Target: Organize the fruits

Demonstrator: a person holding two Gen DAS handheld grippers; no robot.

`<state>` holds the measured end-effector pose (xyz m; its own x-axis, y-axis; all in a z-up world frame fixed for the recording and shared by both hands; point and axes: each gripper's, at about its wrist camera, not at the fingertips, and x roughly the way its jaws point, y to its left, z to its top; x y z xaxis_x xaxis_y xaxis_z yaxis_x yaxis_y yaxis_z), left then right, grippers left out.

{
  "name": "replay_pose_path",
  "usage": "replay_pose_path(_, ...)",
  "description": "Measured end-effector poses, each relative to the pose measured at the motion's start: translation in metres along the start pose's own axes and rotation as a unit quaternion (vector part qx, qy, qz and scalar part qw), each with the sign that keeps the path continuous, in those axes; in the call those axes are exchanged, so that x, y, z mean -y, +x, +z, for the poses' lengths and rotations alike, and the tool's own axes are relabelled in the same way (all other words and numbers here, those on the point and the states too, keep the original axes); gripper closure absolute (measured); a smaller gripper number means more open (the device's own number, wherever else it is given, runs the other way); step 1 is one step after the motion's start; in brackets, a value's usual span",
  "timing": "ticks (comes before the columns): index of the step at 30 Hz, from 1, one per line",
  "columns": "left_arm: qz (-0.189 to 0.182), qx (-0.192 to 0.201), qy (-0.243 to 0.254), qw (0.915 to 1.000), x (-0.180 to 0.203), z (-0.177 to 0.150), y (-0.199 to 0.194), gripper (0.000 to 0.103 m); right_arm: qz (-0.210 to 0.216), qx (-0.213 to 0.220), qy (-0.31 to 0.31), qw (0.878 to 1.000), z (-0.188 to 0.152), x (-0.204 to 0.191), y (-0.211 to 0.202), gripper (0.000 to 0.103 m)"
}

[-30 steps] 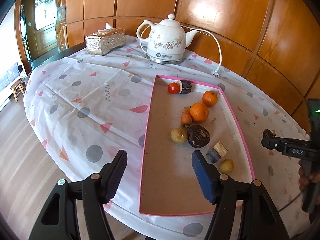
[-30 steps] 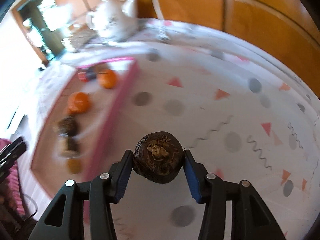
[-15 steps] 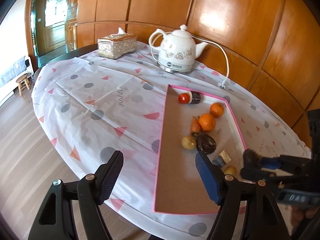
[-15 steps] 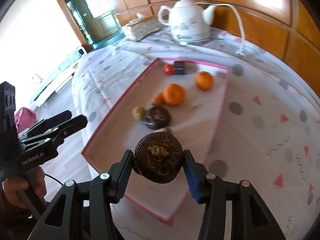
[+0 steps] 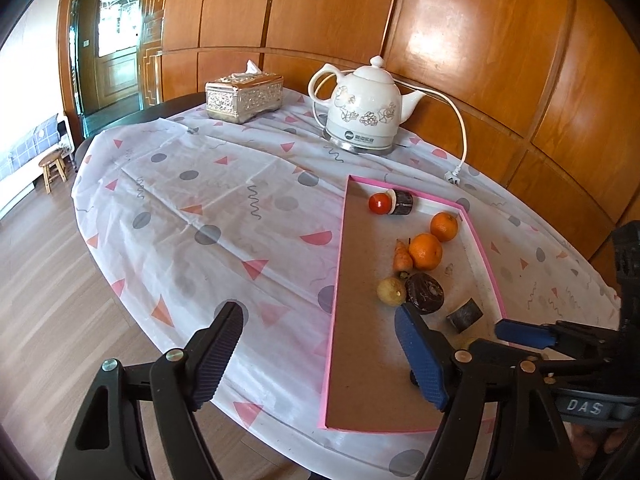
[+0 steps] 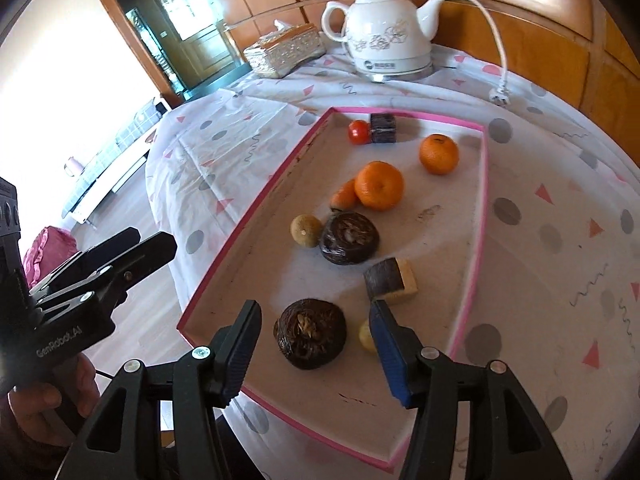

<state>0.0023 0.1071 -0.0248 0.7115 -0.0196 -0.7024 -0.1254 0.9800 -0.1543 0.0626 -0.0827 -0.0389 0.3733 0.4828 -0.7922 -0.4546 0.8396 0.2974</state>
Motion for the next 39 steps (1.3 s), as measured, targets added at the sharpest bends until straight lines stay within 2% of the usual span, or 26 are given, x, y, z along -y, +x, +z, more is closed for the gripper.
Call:
replay_pose_path(5, -0.001, 0.013, 0.019, 0.9997, 0.011, 0.0, -0.005, 0.023, -0.033, 0.032, 0.006, 0.999, -0.006, 0.003, -0.017, 0.046)
replay_pose_path(11, -0.002, 0.038, 0.04, 0.9984, 0.026, 0.002, -0.013, 0.017, -0.086, 0.072, 0.013, 0.994, -0.012, 0.006, -0.034, 0.044)
replay_pose_path(17, -0.003, 0.064, 0.066, 0.9958, 0.048, 0.004, -0.022, 0.0, -0.136, 0.116, 0.041, 0.983, -0.024, 0.014, -0.054, 0.041)
replay_pose_path(22, 0.001, 0.069, 0.078, 0.9946, 0.062, 0.002, -0.026, 0.0, -0.176, 0.149, 0.063, 0.971, -0.034, 0.023, -0.071, 0.034)
replay_pose_path(32, -0.01, 0.073, 0.088, 0.9934, 0.081, -0.006, -0.032, 0.0, -0.198, 0.155, 0.081, 0.964, -0.053, 0.034, -0.081, 0.034)
replay_pose_path(35, 0.022, 0.079, 0.099, 0.9918, 0.088, -0.009, -0.033, 0.0, -0.197, 0.151, 0.083, 0.965, -0.056, 0.036, -0.08, 0.034)
replay_pose_path(39, 0.029, 0.077, 0.1, 0.9916, 0.088, -0.01, -0.031, 0.0, -0.2, 0.151, 0.08, 0.965, -0.058, 0.035, -0.079, 0.033)
